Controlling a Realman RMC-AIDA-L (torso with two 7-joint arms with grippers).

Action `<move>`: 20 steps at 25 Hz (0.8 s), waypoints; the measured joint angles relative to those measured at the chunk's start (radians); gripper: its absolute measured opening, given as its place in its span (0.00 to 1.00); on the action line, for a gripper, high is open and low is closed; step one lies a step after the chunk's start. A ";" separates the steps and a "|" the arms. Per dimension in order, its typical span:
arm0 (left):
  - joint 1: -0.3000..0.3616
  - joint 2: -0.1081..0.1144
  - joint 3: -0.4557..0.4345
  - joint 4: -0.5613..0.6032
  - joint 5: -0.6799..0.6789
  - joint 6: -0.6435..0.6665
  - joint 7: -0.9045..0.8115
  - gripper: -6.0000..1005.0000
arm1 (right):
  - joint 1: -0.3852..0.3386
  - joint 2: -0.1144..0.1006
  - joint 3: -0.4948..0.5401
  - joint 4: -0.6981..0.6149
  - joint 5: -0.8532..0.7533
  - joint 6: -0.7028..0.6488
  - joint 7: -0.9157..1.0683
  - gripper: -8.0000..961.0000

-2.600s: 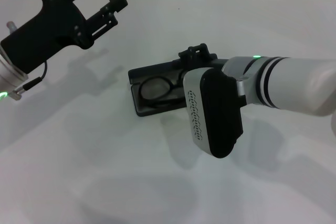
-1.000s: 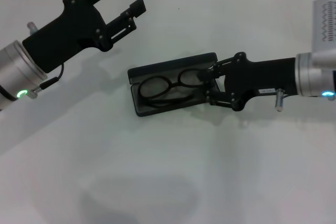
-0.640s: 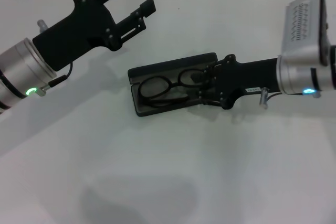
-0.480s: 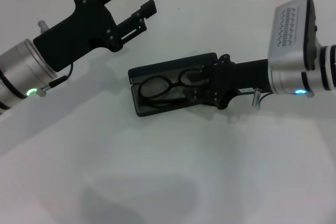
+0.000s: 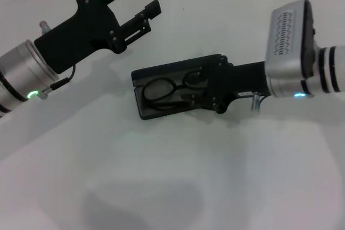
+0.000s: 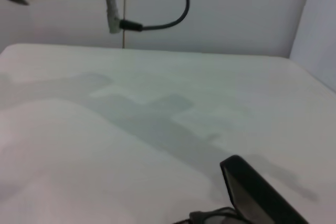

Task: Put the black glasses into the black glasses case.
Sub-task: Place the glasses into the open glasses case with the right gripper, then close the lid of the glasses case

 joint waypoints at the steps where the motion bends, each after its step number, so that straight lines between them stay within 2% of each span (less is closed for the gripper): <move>1: 0.000 0.000 0.000 0.000 0.000 0.000 0.000 0.66 | 0.002 0.000 -0.016 0.000 0.007 0.016 0.000 0.36; 7: -0.001 0.000 0.001 0.000 0.000 0.000 0.000 0.66 | 0.016 0.000 -0.106 0.002 0.031 0.084 0.001 0.36; 15: -0.001 0.000 0.002 0.000 0.000 0.000 -0.001 0.66 | 0.027 0.000 -0.110 0.026 0.035 0.085 0.007 0.36; 20: 0.006 0.000 0.003 0.001 0.000 0.002 -0.003 0.66 | -0.027 -0.005 -0.075 -0.051 0.043 0.042 0.001 0.36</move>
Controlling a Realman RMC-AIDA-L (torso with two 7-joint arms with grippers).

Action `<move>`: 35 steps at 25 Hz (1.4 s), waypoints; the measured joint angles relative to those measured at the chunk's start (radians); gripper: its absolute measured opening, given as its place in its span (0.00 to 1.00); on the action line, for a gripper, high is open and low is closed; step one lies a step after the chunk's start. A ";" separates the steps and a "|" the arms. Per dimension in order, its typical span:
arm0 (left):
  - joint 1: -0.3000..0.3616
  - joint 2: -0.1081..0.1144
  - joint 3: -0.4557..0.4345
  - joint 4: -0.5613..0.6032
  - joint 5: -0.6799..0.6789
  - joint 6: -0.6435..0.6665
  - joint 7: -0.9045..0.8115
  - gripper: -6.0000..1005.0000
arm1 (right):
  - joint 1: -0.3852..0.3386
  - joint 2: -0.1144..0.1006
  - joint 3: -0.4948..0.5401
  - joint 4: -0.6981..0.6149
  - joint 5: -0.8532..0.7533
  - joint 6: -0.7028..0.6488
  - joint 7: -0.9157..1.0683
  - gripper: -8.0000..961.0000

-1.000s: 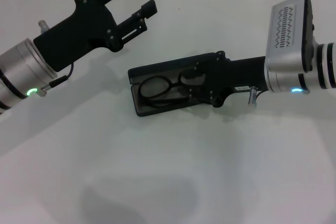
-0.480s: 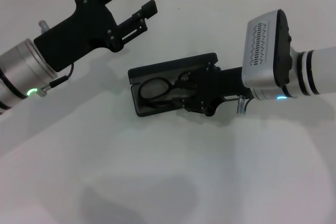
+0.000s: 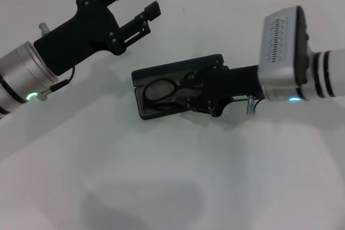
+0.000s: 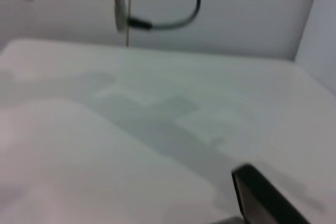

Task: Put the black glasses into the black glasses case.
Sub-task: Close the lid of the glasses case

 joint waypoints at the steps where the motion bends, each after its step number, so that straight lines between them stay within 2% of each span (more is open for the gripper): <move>1: 0.001 0.000 0.000 0.000 0.000 0.000 -0.001 0.66 | -0.019 -0.003 0.022 -0.027 -0.003 -0.033 0.000 0.36; 2: 0.002 0.001 0.000 0.000 0.000 0.001 -0.002 0.66 | -0.019 -0.003 0.022 -0.027 -0.003 -0.033 0.000 0.36; 3: 0.003 0.002 0.000 0.000 0.000 0.001 -0.003 0.66 | -0.062 -0.009 0.094 -0.081 -0.018 -0.132 0.000 0.36; 6: 0.004 0.002 0.000 0.000 0.000 -0.002 -0.003 0.66 | -0.112 -0.013 0.214 -0.122 -0.055 -0.246 0.000 0.36; 9: -0.001 0.005 0.000 0.002 0.026 -0.008 -0.021 0.66 | -0.169 -0.011 0.394 -0.150 -0.086 -0.340 0.000 0.36; 12: -0.024 0.008 0.000 0.010 0.076 -0.050 -0.072 0.66 | -0.235 -0.003 0.553 -0.157 -0.024 -0.378 -0.003 0.36; 15: -0.054 0.006 0.000 0.010 0.112 -0.136 -0.117 0.66 | -0.276 -0.004 0.640 -0.103 0.100 -0.411 -0.047 0.36; 19: -0.110 0.004 0.000 0.010 0.215 -0.275 -0.222 0.66 | -0.289 -0.004 0.693 -0.001 0.228 -0.453 -0.140 0.36; 23: -0.183 0.000 0.001 -0.002 0.364 -0.418 -0.331 0.66 | -0.299 -0.006 0.705 0.040 0.258 -0.464 -0.170 0.36; 25: -0.192 -0.001 0.005 -0.006 0.387 -0.438 -0.345 0.66 | -0.300 -0.005 0.708 0.050 0.258 -0.464 -0.180 0.36; 29: -0.204 -0.001 0.093 -0.004 0.414 -0.494 -0.389 0.66 | -0.298 -0.005 0.707 0.062 0.253 -0.464 -0.185 0.37; 35: -0.190 -0.002 0.183 0.000 0.411 -0.501 -0.380 0.66 | -0.292 -0.006 0.697 0.077 0.248 -0.462 -0.205 0.39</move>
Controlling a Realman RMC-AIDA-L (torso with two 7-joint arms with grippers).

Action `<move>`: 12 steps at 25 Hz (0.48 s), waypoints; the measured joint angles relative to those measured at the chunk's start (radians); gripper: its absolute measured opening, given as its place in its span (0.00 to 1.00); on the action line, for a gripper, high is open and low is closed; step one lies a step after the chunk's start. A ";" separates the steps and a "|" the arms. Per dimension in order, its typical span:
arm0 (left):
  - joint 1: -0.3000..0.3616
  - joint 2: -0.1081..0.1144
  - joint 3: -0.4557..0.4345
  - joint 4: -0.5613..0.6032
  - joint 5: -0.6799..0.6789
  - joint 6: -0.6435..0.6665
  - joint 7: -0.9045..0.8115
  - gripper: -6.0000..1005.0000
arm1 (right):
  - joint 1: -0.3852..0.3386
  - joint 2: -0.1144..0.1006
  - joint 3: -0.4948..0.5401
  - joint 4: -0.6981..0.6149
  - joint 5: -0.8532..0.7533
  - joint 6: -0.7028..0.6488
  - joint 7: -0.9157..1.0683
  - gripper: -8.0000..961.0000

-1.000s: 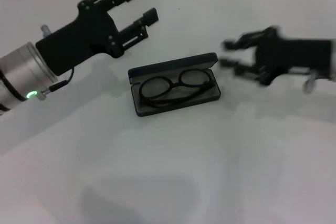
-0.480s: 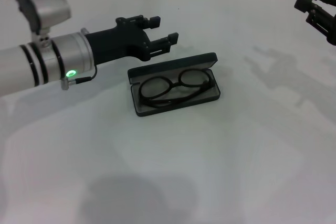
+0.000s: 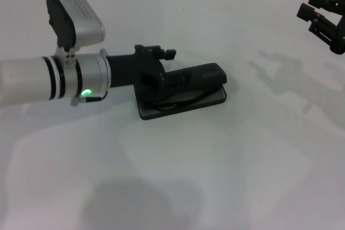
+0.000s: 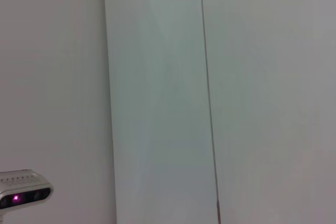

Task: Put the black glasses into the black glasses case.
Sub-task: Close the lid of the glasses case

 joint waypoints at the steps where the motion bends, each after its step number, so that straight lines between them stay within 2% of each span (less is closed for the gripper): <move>1: 0.006 0.000 0.004 0.001 0.000 0.005 0.006 0.66 | 0.000 0.000 0.000 0.001 0.000 0.002 0.000 0.39; 6: 0.039 -0.002 0.008 0.022 -0.004 0.047 0.039 0.66 | 0.000 -0.001 0.001 0.011 0.000 0.003 -0.001 0.40; 12: 0.048 -0.003 0.008 0.021 -0.005 0.056 0.066 0.66 | 0.000 -0.001 -0.007 0.012 -0.008 0.000 -0.002 0.42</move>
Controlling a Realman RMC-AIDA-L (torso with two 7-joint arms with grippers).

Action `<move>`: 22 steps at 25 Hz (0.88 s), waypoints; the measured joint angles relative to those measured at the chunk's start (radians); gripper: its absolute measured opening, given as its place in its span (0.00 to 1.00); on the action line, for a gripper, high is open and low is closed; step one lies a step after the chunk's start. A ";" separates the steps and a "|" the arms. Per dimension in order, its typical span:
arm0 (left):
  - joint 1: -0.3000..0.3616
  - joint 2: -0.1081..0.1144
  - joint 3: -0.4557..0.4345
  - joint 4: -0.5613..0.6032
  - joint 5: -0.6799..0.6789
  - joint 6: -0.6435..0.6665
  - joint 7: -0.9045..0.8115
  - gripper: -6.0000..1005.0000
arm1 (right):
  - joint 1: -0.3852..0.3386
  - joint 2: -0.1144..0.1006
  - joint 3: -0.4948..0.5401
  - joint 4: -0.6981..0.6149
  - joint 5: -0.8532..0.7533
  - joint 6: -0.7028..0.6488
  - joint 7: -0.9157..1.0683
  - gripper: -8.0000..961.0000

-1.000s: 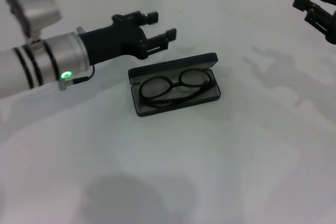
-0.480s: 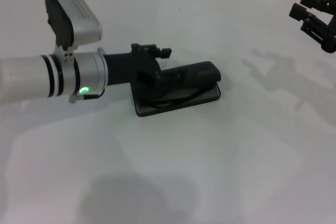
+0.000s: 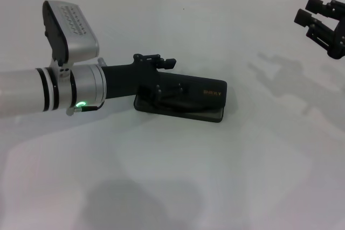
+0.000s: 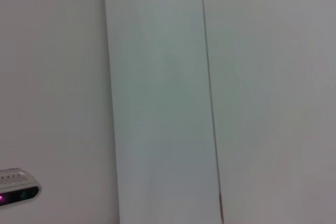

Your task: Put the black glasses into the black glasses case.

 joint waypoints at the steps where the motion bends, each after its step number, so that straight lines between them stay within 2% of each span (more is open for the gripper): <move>1: 0.001 -0.001 0.000 -0.002 0.000 0.000 0.005 0.66 | 0.000 0.000 -0.001 0.000 -0.001 0.000 0.000 0.42; 11: 0.031 -0.005 0.002 -0.004 -0.032 0.033 0.047 0.66 | 0.002 0.000 -0.004 -0.003 -0.006 -0.017 -0.001 0.45; 13: 0.053 -0.004 0.000 0.000 -0.094 0.106 0.092 0.66 | 0.005 0.000 -0.008 -0.006 -0.018 -0.045 -0.001 0.45; 16: 0.110 0.010 -0.006 0.010 -0.242 0.349 0.181 0.66 | 0.025 -0.008 -0.017 -0.008 -0.065 -0.131 0.003 0.46; 19: 0.157 0.031 -0.008 0.038 -0.298 0.503 0.192 0.66 | 0.050 -0.014 -0.019 -0.003 -0.114 -0.199 0.014 0.47; 20: 0.172 0.038 -0.010 0.046 -0.307 0.549 0.197 0.66 | 0.074 -0.011 -0.019 0.003 -0.164 -0.251 0.030 0.47; 22: 0.203 0.048 -0.022 0.052 -0.320 0.614 0.212 0.66 | 0.088 -0.002 -0.026 0.004 -0.201 -0.272 0.035 0.48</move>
